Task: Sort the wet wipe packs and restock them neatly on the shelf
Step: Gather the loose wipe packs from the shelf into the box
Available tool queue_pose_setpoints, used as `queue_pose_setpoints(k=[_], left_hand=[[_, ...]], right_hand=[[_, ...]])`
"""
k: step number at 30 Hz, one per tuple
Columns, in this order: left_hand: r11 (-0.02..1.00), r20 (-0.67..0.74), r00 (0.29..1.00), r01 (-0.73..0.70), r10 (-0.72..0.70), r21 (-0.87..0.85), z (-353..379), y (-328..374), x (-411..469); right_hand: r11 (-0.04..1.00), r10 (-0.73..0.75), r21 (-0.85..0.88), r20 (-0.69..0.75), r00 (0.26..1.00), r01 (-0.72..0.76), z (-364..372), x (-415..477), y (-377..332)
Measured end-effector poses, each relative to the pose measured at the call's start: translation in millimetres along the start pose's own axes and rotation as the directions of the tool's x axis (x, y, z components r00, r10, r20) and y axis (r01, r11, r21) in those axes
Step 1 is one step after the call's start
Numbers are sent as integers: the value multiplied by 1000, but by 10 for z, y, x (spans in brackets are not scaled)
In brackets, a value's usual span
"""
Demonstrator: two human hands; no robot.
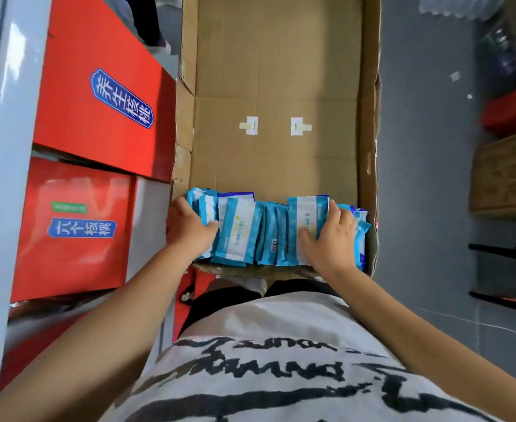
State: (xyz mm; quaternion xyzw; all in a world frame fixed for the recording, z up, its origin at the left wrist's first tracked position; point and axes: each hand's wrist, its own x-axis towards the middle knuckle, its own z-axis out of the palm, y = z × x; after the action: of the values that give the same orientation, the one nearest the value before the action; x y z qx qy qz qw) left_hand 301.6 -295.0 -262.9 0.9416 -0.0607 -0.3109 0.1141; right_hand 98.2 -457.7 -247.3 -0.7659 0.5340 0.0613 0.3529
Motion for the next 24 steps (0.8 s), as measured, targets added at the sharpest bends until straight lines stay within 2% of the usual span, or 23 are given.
queue_pose_setpoints(k=[7,10,13,19,22,24], left_hand=[[982,-130,990,-85,63,-171,-31,-104,-176],[977,-152,983,-127,101,-172,-141,-239,-317],[962,-249,949,-232,192,-143,-325,-389,-519],[879,-551,744,-476,378,-40,-963,-697,-1257],[824,-675,627,-565,389,-50,-1329,-976,-1776],[806,-740,552,-591,383,-24,-1545,-1166,-2152]], right_hand=[[966,-248,-89,-58,967,242,-83,-85,-153],[916,-386,-125,-14,923,381,-80,-161,-312],[872,-472,-122,46,880,474,-40,-285,-530],[741,-671,50,53,739,670,-6,-765,-1222],[600,-788,182,-38,615,779,-34,-1174,-1654],[477,-859,232,-84,505,848,-44,-1469,-1911]])
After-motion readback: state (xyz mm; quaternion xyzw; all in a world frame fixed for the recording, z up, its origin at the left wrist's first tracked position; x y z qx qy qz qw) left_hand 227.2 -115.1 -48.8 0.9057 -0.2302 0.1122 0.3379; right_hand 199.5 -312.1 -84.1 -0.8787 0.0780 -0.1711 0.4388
